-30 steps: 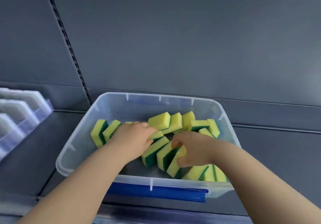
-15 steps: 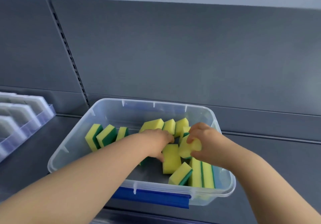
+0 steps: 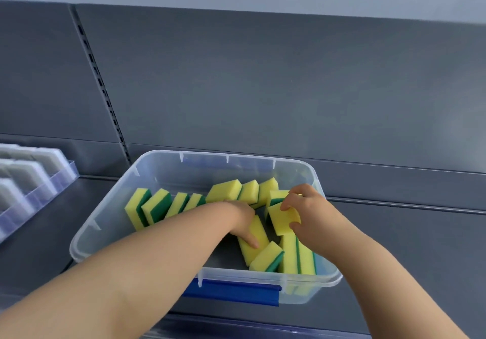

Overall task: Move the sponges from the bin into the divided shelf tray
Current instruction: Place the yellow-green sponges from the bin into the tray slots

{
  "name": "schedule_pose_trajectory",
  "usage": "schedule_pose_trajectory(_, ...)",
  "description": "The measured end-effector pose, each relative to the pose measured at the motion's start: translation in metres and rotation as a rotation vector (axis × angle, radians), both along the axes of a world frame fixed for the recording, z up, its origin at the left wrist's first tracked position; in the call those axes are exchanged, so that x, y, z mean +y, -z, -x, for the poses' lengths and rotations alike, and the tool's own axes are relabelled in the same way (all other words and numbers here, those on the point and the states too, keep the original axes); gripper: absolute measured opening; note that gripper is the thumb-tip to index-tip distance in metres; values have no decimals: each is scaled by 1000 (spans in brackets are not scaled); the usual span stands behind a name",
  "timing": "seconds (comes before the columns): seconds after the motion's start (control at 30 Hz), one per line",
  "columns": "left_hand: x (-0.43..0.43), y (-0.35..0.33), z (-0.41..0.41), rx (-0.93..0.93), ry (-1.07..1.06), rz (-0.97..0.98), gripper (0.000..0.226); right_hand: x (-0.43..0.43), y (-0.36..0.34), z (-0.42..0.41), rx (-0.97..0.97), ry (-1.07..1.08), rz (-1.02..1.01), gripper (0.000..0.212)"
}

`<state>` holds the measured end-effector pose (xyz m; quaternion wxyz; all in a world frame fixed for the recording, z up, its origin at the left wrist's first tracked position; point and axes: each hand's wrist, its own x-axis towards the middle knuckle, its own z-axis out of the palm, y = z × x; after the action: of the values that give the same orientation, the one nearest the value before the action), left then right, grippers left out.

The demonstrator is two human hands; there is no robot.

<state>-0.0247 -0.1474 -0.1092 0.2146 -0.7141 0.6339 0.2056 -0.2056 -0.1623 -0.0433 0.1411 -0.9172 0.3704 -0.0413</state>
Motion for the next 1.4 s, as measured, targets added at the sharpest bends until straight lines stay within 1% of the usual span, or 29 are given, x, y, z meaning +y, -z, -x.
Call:
schedule_pose_trajectory(0.07,2,-3,-5,50,-42,20,83,2,-1,1,-28,13,0,49)
schedule_pose_trajectory(0.13,7,-9,-10,125,-92,91,83,5,-1,1,-55,25,-4,60)
schedule_pose_trajectory(0.2,13,-17,-16,201,-142,198,74,6,-1,1,-78,36,-7,67)
schedule_pose_trajectory(0.27,22,-26,-23,257,-184,301,63,7,0,-1,-99,42,-8,68)
schedule_pose_trajectory(0.33,34,-36,-28,310,-211,398,57,9,2,-3,-126,47,-14,67)
schedule_pose_trajectory(0.43,58,-48,-31,405,-278,532,56,10,5,-11,-196,54,-21,63)
schedule_pose_trajectory(0.53,80,-58,-28,440,-282,648,55,12,8,-22,-265,55,-17,59)
schedule_pose_trajectory(0.6,93,-66,-28,404,-260,703,53,15,9,-30,-321,40,-25,58)
schedule_pose_trajectory(0.67,108,-74,-32,318,-222,767,51,19,7,-39,-374,14,-4,56)
schedule_pose_trajectory(0.8,142,-92,-44,106,-110,951,46,39,-3,-61,-471,-21,92,51)
schedule_pose_trajectory(0.87,166,-100,-60,-36,-13,1042,45,58,-10,-77,-551,-42,101,51)
schedule_pose_trajectory(0.9,181,-103,-71,-78,11,1098,46,69,-14,-86,-587,-59,96,51)
schedule_pose_trajectory(1.0,231,-105,-107,-123,19,1211,50,110,-22,-119,-647,-132,120,53)
schedule_pose_trajectory(1.1,296,-105,-143,-198,-10,1290,44,163,-27,-162,-687,-152,101,55)
schedule_pose_trajectory(1.27,423,-93,-208,-230,-131,1335,33,263,-21,-239,-740,-234,97,56)
schedule_pose_trajectory(1.3,447,-89,-219,-243,-175,1322,33,282,-18,-254,-744,-258,95,55)
schedule_pose_trajectory(1.4,509,-77,-247,-246,-327,1267,42,332,-11,-295,-732,-325,24,53)
